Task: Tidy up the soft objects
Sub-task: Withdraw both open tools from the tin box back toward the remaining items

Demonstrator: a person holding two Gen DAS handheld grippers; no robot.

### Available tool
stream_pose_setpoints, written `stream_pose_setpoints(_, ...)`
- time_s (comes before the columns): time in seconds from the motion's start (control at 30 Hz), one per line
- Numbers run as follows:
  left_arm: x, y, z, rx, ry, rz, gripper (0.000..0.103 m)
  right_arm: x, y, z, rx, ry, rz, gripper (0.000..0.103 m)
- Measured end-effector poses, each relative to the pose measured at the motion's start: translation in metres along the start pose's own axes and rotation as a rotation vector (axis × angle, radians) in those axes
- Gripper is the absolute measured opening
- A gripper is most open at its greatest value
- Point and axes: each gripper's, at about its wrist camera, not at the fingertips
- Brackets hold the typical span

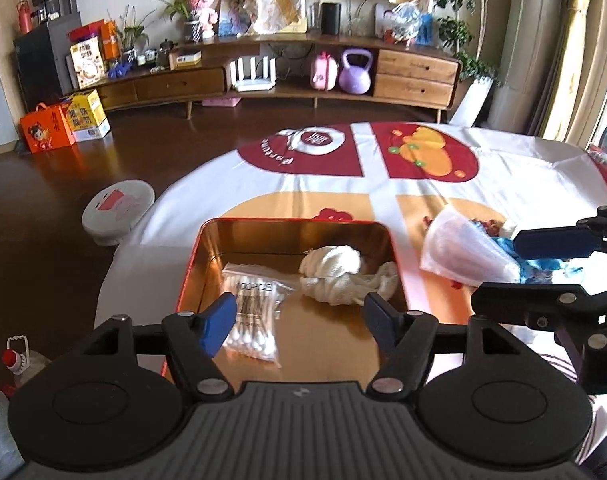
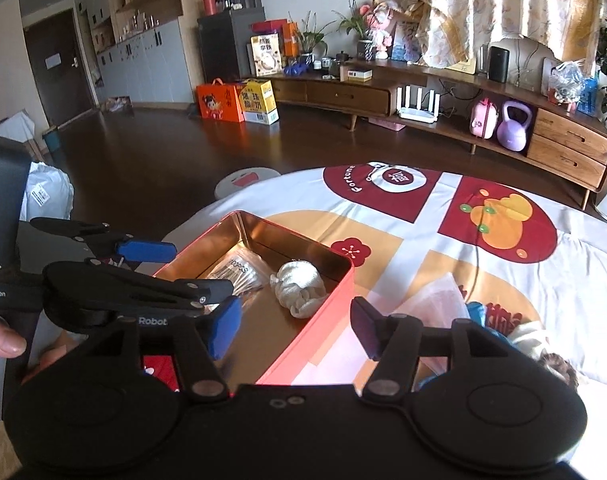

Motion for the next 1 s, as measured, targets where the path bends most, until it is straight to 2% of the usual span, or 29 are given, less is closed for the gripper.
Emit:
stream_pose_setpoints(0.17, -0.011, 0.016, 0.002, 0.01, 0.026, 0.024, 0.07, -0.018, 0.011, 0.011, 0.019, 0.034, 0.012, 0.066)
stream_pose_setpoints(0.3, -0.02, 0.028, 0.006, 0.011, 0.057, 0.034, 0.071, -0.034, 0.022, 0.022, 0.051, 0.061, 0.019, 0.075)
stream_pose_setpoints(0.43, -0.03, 0.04, 0.013, 0.009, 0.108, 0.038, 0.081, -0.046, 0.033, 0.034, 0.074, 0.084, 0.034, 0.082)
stream_pose_setpoints(0.63, -0.037, 0.062, 0.019, 0.023, 0.151, 0.045, 0.081, -0.064, 0.052, 0.056, 0.11, 0.102, 0.052, 0.087)
stream_pose_setpoints(0.73, -0.038, 0.076, 0.022, 0.034, 0.163, 0.056, 0.085, -0.073, 0.061, 0.065, 0.131, 0.107, 0.06, 0.09)
stream_pose_setpoints(0.93, -0.034, 0.098, 0.027, 0.033, 0.178, 0.091, 0.085, -0.087, 0.075, 0.082, 0.148, 0.136, 0.063, 0.103)
stream_pose_setpoints(1.0, -0.032, 0.104, 0.028, 0.034, 0.175, 0.108, 0.086, -0.091, 0.08, 0.088, 0.145, 0.144, 0.079, 0.103)
Point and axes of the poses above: each gripper's, at about its wrist camera, not at the fingertips, and x roughly the way its jaws point, y to its right, z to its underside, and after that the axes turned 9 degrees about z, right-handed
